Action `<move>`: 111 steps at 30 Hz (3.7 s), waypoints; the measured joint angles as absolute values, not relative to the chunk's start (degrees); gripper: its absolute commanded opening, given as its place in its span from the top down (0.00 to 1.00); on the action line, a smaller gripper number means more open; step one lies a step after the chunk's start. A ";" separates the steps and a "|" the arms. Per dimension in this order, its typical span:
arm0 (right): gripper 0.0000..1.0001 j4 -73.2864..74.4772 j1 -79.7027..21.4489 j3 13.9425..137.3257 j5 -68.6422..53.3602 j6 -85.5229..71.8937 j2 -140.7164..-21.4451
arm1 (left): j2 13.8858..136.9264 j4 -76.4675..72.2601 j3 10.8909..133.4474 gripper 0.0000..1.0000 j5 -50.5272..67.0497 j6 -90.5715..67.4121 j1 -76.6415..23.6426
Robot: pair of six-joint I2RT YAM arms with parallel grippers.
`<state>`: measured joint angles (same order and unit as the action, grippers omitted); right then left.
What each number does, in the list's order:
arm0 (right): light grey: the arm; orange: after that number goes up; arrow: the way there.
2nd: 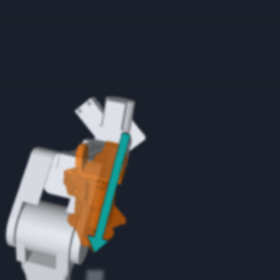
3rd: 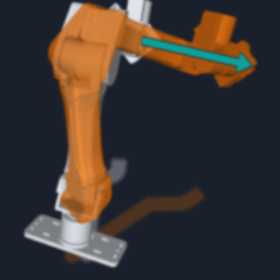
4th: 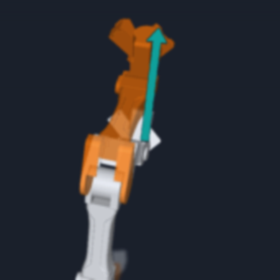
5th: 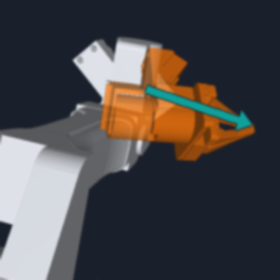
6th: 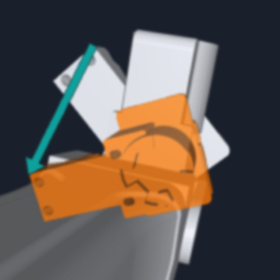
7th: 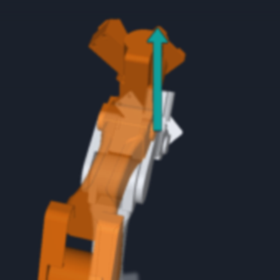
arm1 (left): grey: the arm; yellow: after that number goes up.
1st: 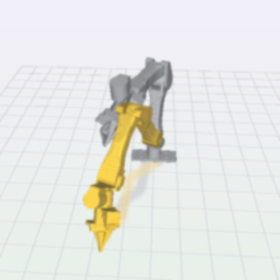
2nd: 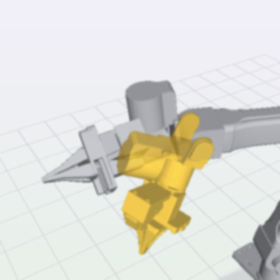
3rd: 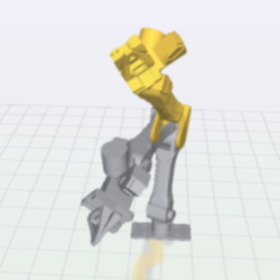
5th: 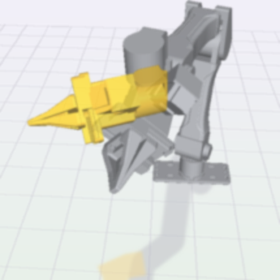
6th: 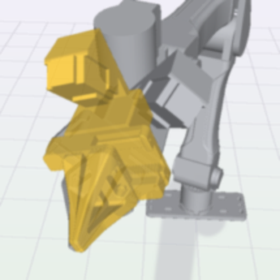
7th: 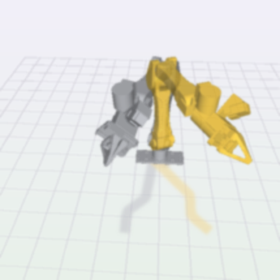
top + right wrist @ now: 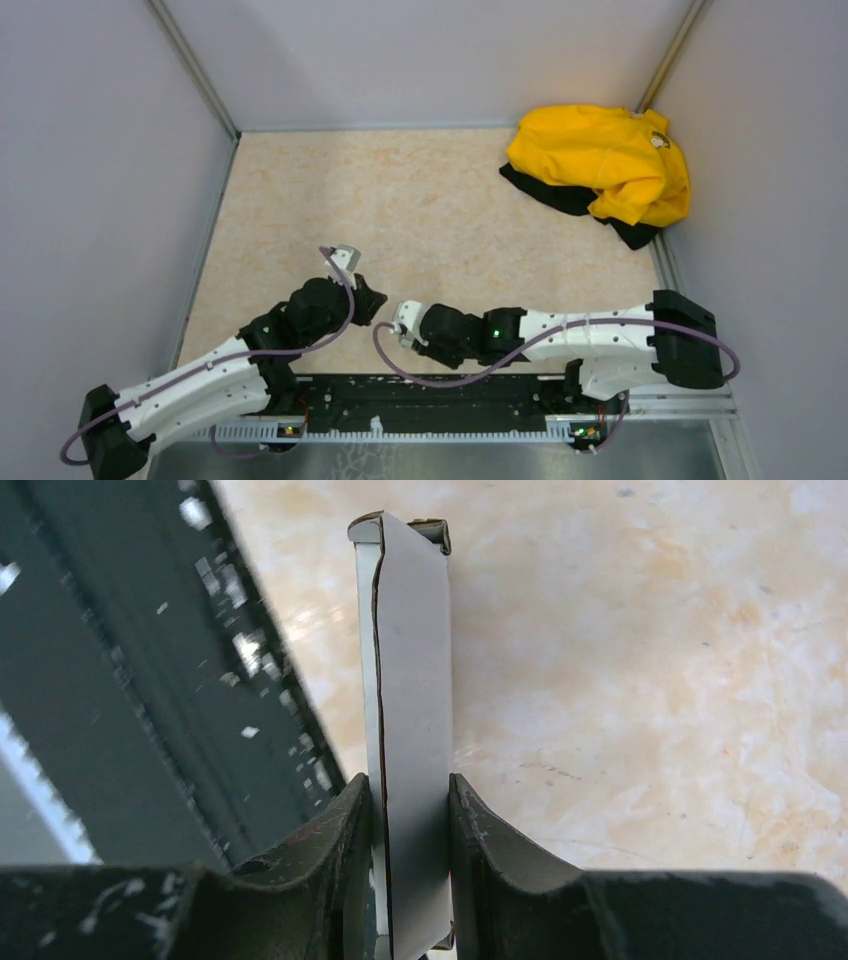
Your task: Fold the paper box
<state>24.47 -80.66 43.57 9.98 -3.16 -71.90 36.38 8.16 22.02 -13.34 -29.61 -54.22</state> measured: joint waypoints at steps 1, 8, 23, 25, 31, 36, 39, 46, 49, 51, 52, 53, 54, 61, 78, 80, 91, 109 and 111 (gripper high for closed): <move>1.00 23.99 -79.20 43.57 10.13 -3.73 -72.64 | 37.85 8.10 22.44 0.85 -13.32 -29.50 -54.22; 1.00 19.59 -72.29 43.62 10.61 -6.79 -74.50 | 43.27 6.50 24.67 0.80 -13.15 -28.60 -54.22; 1.00 15.18 -68.31 43.59 10.87 -9.28 -76.31 | 54.11 -1.39 30.41 0.82 -9.34 -29.08 -54.22; 1.00 14.87 -67.92 43.59 10.90 -9.67 -76.47 | 56.80 -3.20 30.61 0.82 -8.97 -29.17 -54.22; 1.00 14.31 -67.02 43.48 10.79 -10.35 -76.55 | 60.73 -6.02 30.74 0.82 -8.95 -29.19 -54.19; 1.00 12.86 -66.50 42.87 10.55 -10.35 -76.51 | 60.88 -8.08 30.65 0.83 -8.95 -29.21 -54.17; 1.00 12.40 -66.19 42.74 10.31 -10.44 -76.51 | 61.14 -10.31 29.19 0.83 -8.56 -29.74 -54.15; 1.00 11.70 -65.41 42.35 9.10 -10.76 -76.44 | 62.22 -22.09 19.66 0.84 -6.63 -32.62 -54.24; 1.00 11.70 -65.04 42.35 8.62 -10.79 -76.44 | 63.53 -26.98 18.06 0.84 -6.46 -33.69 -54.24; 1.00 11.62 -64.95 42.30 8.40 -10.79 -76.44 | 63.59 -27.83 17.78 0.84 -6.42 -33.87 -54.24; 1.00 11.55 -64.95 42.28 8.36 -10.76 -76.44 | 63.42 -27.77 17.76 0.83 -6.44 -33.85 -54.24; 1.00 11.42 -64.88 42.24 8.27 -10.76 -76.44 | 63.11 -27.44 17.76 0.83 -6.48 -33.82 -54.24; 1.00 11.05 -64.75 42.09 8.10 -10.76 -76.44 | 62.57 -26.87 17.76 0.83 -6.55 -33.67 -54.24; 1.00 9.87 -64.29 41.60 7.49 -10.79 -76.36 | 60.53 -24.43 17.76 0.83 -7.05 -33.19 -54.26; 0.49 10.59 -62.59 38.98 4.99 -11.68 -71.64 | 62.59 -25.89 17.87 0.83 -7.29 -34.28 -54.28; 0.43 10.96 -62.57 38.98 4.78 -11.68 -70.43 | 62.59 -25.87 17.87 0.83 -7.29 -34.33 -54.28; 1.00 15.11 -62.50 39.16 5.96 -12.03 -63.02 | 64.12 -25.93 18.76 0.83 -7.27 -34.70 -54.28; 1.00 21.87 -62.43 41.36 3.92 -13.37 -64.62 | 65.06 -25.89 19.27 0.83 -7.27 -34.74 -54.28; 1.00 21.67 -62.43 41.34 3.20 -13.74 -65.30 | 65.49 -25.52 19.38 0.83 -7.25 -34.72 -54.28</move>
<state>21.67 -62.43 41.34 3.20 -13.74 -65.30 65.49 -25.52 19.38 -7.25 -34.72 -54.28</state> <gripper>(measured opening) 0.003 0.169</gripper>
